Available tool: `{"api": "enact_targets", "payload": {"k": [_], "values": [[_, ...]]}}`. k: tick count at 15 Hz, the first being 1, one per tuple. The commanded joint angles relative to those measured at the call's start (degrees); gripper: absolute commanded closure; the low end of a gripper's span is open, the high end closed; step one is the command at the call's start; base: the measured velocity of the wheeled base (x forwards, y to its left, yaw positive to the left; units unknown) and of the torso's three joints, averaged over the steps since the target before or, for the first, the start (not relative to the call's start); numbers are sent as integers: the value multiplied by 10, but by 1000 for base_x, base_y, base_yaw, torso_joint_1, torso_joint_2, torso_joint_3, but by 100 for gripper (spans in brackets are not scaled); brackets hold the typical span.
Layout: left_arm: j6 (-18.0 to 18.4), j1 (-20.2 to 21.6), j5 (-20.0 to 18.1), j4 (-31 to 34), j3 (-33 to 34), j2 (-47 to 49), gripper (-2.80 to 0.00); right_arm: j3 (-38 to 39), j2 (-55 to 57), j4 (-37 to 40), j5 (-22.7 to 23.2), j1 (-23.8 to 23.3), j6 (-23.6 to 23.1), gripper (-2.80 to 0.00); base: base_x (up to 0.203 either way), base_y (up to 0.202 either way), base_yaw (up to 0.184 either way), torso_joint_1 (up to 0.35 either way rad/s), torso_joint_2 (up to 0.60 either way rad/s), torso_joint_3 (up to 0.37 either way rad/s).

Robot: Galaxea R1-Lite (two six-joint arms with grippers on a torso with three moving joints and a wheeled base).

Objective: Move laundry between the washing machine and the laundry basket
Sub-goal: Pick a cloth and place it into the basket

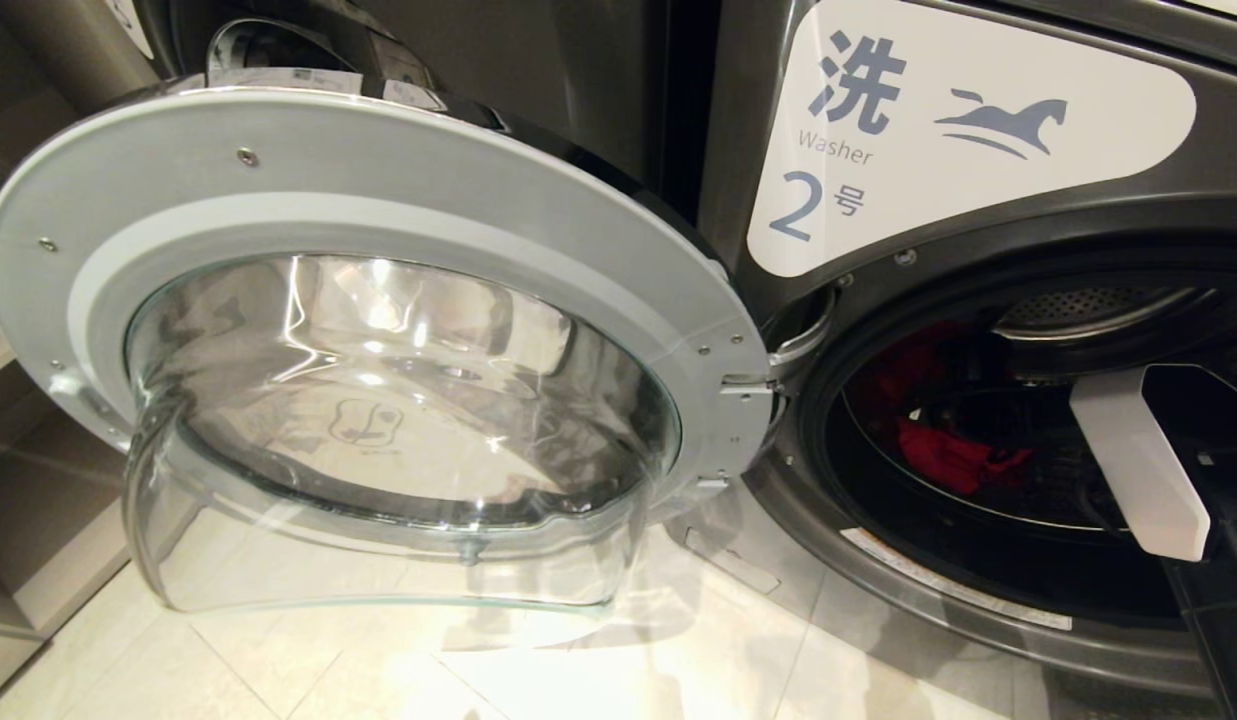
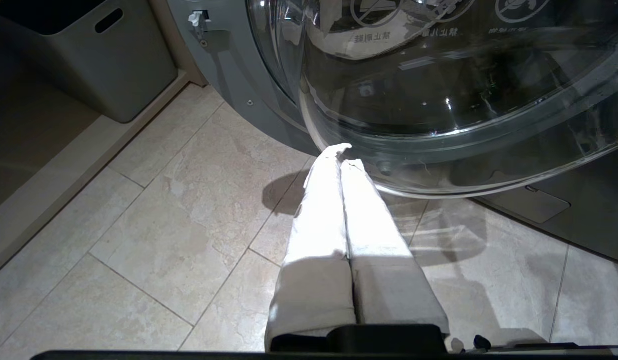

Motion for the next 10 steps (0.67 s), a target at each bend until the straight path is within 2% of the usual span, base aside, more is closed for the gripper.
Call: {"api": "enact_targets", "payload": {"k": [1,3,6,9,10], "values": [[0,0,0,-1,23,1,0,0,1,-3,-1,0,-1,-280,0,0,0,0,0,0],[0,0,0,-1,23,1,0,0,3,-14,0,0,-2,-280,0,0,0,0,0,0],[0,0,0,-1,23,1,0,0,4,-19,-1,0,-30,-280,0,0,0,0,0,0],[0,0,0,-1,23,1,0,0,5,-19,-2,0,-31,-280,0,0,0,0,0,0],[0,0,0,-1,23,1,0,0,8,-21,-2,0,-32,0,0,0,0,0,0,0]]}}
